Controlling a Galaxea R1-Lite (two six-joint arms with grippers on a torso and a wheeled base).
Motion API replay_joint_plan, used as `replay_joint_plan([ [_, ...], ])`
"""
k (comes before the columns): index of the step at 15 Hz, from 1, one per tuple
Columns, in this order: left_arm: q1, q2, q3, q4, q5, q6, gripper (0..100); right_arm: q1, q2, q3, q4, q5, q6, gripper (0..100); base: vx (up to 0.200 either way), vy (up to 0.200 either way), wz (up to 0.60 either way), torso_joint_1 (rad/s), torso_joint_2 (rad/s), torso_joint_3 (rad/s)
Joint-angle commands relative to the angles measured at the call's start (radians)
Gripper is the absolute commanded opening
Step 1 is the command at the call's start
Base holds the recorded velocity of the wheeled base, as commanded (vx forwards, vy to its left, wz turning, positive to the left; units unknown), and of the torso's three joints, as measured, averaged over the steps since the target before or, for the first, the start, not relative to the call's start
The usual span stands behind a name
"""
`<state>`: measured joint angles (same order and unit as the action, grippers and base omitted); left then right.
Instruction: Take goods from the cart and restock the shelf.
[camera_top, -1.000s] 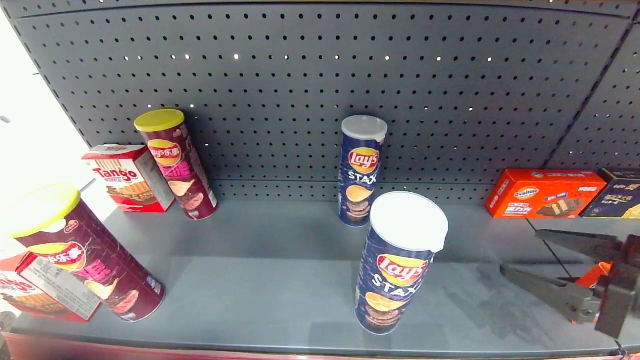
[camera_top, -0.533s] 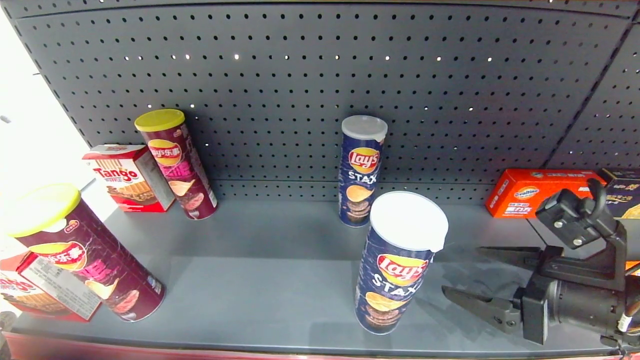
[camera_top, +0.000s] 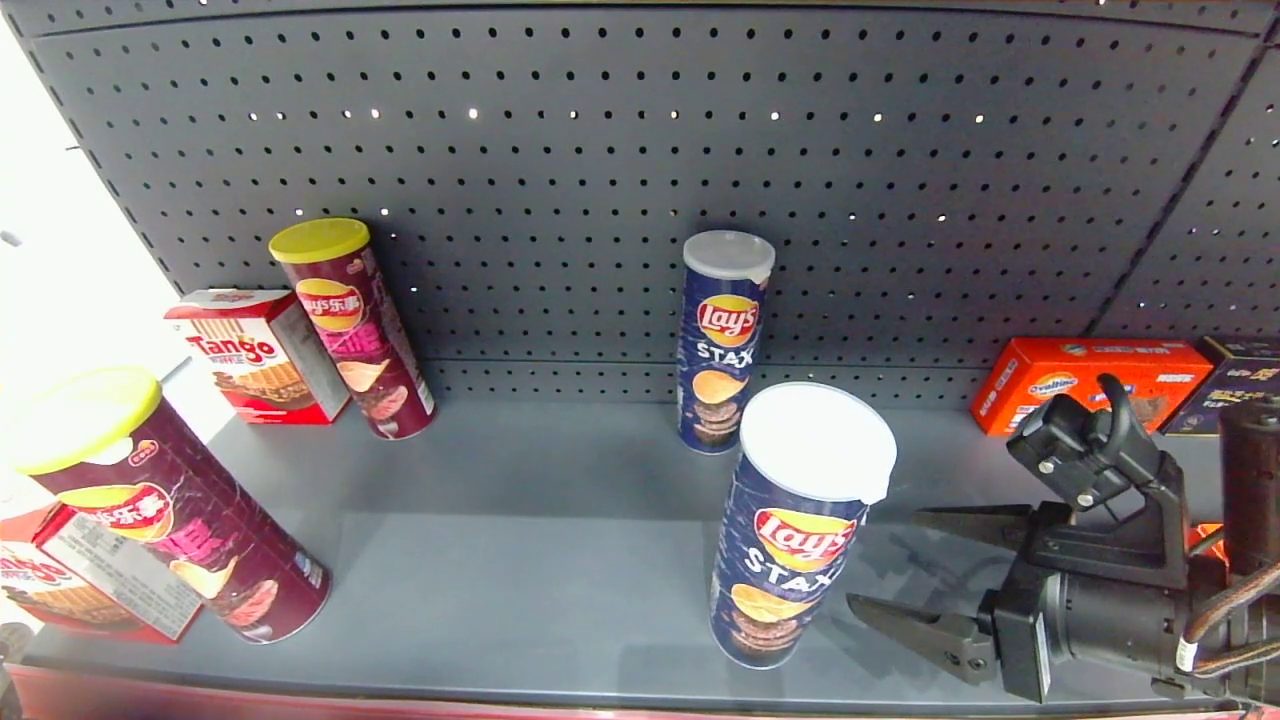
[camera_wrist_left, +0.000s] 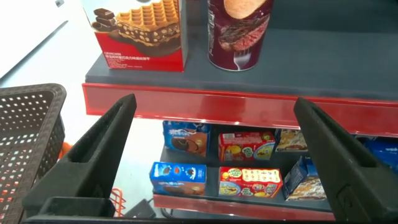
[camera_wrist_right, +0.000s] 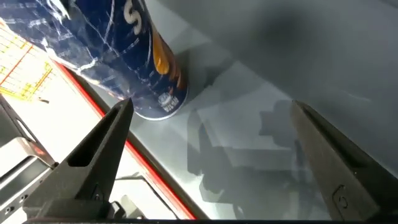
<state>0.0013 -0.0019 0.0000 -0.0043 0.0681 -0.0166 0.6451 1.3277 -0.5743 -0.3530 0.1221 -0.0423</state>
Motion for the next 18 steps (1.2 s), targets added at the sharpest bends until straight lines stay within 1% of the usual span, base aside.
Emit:
replay_joint_plan([
  [1,0.0,0.002,0.0,0.0,-0.001,0.0,100,0.011,0.018,-0.006,0.0,-0.001,-0.001,100,0.0,0.0,0.0,0.0,0.0,0.0],
  [8,0.0,0.002,0.0,0.0,0.001,-0.002,100,0.027,0.087,-0.064,0.0,-0.001,-0.021,100,0.0,0.0,0.0,0.0,0.0,0.0],
  [18,0.0,0.002,0.0,0.0,0.001,-0.002,100,0.024,0.104,-0.067,-0.017,-0.001,-0.021,100,0.0,0.0,0.0,0.0,0.0,0.0],
])
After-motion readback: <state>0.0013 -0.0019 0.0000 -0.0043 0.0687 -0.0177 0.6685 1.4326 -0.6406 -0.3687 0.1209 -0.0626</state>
